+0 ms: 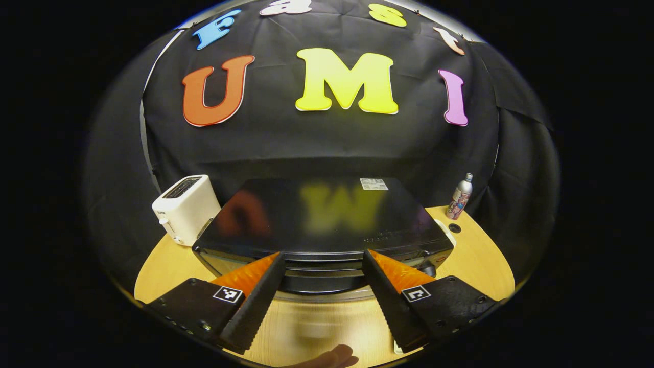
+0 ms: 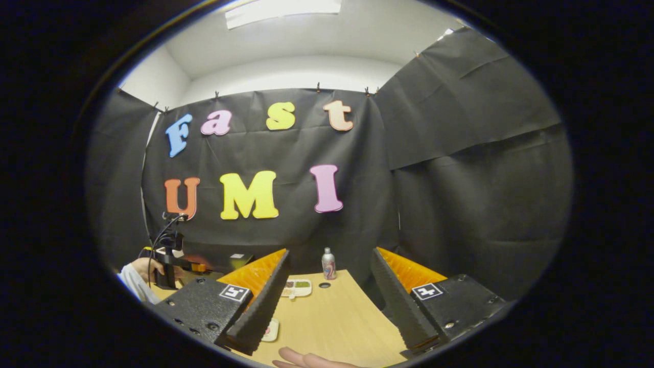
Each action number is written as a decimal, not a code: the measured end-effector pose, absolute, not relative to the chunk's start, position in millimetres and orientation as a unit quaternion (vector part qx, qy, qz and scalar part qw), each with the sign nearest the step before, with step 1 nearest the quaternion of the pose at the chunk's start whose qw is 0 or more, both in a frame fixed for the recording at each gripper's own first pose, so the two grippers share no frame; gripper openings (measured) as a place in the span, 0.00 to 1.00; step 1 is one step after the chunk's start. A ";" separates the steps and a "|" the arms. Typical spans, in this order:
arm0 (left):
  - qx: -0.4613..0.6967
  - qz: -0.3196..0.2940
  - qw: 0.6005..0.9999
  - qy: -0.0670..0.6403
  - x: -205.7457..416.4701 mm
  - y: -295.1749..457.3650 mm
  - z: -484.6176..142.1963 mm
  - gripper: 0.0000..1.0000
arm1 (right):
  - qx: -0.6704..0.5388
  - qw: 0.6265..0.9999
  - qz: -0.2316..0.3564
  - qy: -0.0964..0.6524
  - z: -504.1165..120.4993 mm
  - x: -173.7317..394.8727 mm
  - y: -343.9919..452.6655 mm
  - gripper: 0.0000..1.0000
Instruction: Open the electric oven with the left hand, put the food in, and close the electric oven.
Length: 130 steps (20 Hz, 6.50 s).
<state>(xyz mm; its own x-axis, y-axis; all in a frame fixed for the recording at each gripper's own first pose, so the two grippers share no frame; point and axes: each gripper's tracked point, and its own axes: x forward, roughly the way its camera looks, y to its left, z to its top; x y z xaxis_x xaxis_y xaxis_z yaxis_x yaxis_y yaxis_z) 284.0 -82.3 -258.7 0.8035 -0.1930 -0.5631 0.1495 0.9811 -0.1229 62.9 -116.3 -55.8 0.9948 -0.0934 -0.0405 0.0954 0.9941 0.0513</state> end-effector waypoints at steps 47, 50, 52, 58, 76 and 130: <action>-0.071 -0.128 0.942 0.302 94.4 -69.9 -308.6 0.96 | -0.047 0.985 0.013 0.164 -120.8 80.9 -34.0 0.96; -0.066 -0.118 0.964 0.230 81.1 -59.9 -250.2 0.96 | -0.062 0.971 0.037 0.229 -164.2 105.4 -16.9 1.00; -0.062 -0.107 0.975 0.187 72.0 -54.1 -215.6 0.96 | -0.069 0.957 0.043 0.278 -198.0 120.8 -11.2 0.96; -0.069 -0.099 0.989 0.081 32.6 -37.6 -126.0 0.95 | -0.036 0.909 0.062 0.410 -293.4 152.9 2.4 0.97; -0.047 -0.086 0.994 0.047 -6.6 -15.8 -104.5 0.95 | 0.078 0.777 0.064 0.621 -450.7 176.6 38.9 0.44; -0.060 0.033 0.997 0.043 -46.9 108.1 -137.1 0.95 | 0.376 0.729 0.173 0.545 -367.7 174.9 250.0 0.01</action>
